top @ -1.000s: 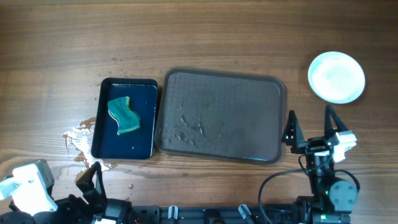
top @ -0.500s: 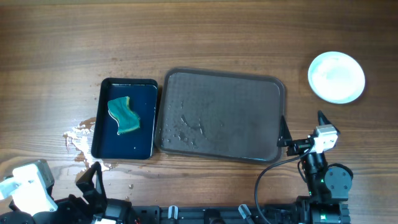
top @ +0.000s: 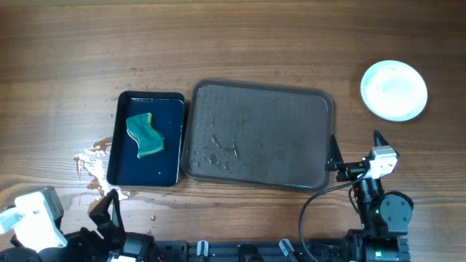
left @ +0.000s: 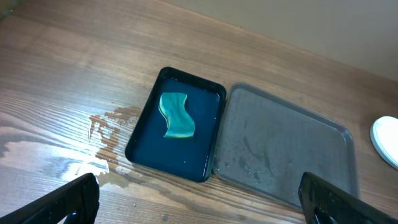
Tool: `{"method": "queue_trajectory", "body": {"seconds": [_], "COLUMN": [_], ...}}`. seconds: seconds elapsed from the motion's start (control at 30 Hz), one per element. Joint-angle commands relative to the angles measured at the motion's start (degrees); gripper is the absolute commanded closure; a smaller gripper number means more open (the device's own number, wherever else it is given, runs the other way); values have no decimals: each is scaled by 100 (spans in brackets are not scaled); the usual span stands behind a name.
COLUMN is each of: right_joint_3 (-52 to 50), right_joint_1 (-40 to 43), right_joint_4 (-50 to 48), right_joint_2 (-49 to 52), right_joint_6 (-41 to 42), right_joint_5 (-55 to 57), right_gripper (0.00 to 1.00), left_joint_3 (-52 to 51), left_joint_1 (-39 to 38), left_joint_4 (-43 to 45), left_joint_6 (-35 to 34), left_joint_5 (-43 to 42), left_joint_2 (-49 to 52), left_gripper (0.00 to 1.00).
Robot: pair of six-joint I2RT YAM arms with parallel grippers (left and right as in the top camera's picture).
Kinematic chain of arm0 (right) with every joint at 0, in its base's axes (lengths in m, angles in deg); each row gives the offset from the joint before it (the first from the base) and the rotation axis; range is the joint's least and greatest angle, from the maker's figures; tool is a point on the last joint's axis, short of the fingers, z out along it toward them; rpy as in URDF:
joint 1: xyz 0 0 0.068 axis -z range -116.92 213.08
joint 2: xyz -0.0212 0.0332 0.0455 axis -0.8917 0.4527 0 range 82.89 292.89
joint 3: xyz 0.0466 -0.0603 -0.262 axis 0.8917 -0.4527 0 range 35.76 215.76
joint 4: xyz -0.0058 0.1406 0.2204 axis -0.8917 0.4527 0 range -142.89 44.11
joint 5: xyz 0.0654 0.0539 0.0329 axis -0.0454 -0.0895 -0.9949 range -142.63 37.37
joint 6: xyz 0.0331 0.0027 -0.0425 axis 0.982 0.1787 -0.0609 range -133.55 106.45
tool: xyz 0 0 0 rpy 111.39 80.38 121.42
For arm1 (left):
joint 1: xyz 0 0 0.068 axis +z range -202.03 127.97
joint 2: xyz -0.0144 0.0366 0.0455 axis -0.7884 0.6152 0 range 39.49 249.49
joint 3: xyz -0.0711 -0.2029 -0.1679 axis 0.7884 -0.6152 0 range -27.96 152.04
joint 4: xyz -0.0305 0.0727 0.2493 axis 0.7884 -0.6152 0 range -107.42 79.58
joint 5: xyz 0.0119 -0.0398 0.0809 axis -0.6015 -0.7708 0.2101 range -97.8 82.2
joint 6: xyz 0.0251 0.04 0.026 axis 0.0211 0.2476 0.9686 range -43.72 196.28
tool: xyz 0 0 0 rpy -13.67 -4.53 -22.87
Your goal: Clean dirty plates on tray and stack at the side
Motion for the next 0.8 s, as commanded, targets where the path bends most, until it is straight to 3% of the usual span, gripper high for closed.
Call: {"method": "queue_trajectory", "body": {"seconds": [0.0, 0.4, 0.5, 0.6, 0.77], "right_joint_3": [-7, -7, -7, -7, -7], "right_joint_1": [28, 28, 28, 28, 28], "right_joint_4": [-13, -13, -13, -13, -11], "right_joint_2": [-50, -50, -50, -50, -50], "right_joint_6": [111, 111, 111, 109, 111], "right_joint_5": [79, 79, 79, 79, 79], "right_gripper": [0, 0, 0, 0, 0], "left_joint_3": [33, 33, -122, -966, -4044], "left_joint_1": [-15, -15, -9, 131, 584], "left_joint_4": [26, 17, 673, 1751, 4566], "left_joint_6": [-72, -70, -50, -52, -74], "left_joint_5": [92, 96, 96, 94, -199], "left_joint_2": [-39, -39, -120, -560, -2151], "left_gripper": [0, 0, 0, 0, 0]}}
